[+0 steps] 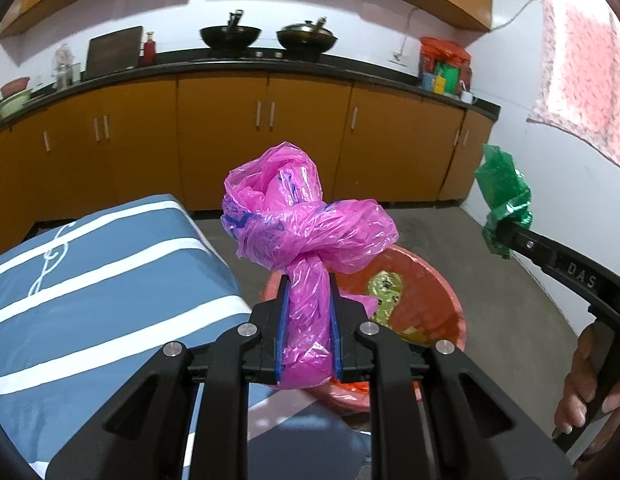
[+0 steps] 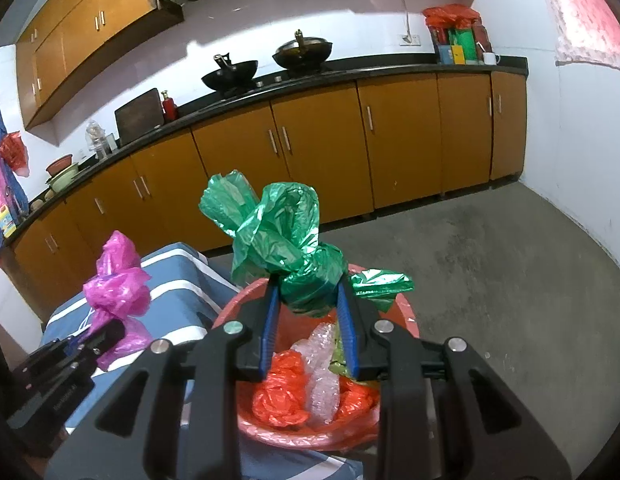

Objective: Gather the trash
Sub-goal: 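Carry the pink bag with the left tool while the right tool carries the green bag to the basket, then open the left tool over the basket while the right tool opens there too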

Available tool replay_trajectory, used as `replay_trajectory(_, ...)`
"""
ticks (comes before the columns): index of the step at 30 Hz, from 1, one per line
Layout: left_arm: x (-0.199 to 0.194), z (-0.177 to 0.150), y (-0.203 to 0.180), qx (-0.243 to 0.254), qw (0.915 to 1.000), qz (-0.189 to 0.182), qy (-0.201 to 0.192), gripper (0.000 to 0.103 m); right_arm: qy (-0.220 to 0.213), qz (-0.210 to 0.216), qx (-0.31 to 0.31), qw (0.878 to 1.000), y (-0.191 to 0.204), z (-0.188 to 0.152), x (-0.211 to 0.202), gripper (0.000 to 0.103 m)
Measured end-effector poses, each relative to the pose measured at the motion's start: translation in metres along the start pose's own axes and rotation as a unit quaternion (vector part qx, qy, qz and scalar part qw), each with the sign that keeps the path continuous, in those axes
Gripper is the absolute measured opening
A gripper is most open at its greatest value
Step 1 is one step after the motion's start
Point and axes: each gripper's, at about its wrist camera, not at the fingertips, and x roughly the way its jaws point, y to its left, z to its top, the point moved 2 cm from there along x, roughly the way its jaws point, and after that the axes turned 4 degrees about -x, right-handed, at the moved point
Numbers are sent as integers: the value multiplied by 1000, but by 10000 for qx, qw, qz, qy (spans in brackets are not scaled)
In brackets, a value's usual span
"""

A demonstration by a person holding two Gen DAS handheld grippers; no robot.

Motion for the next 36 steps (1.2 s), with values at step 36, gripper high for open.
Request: replay_trajectory(36, 80, -21, -27, 324, 9954, -420, 795, 27, 346, 193, 466, 9981, -18, -12, 63, 36)
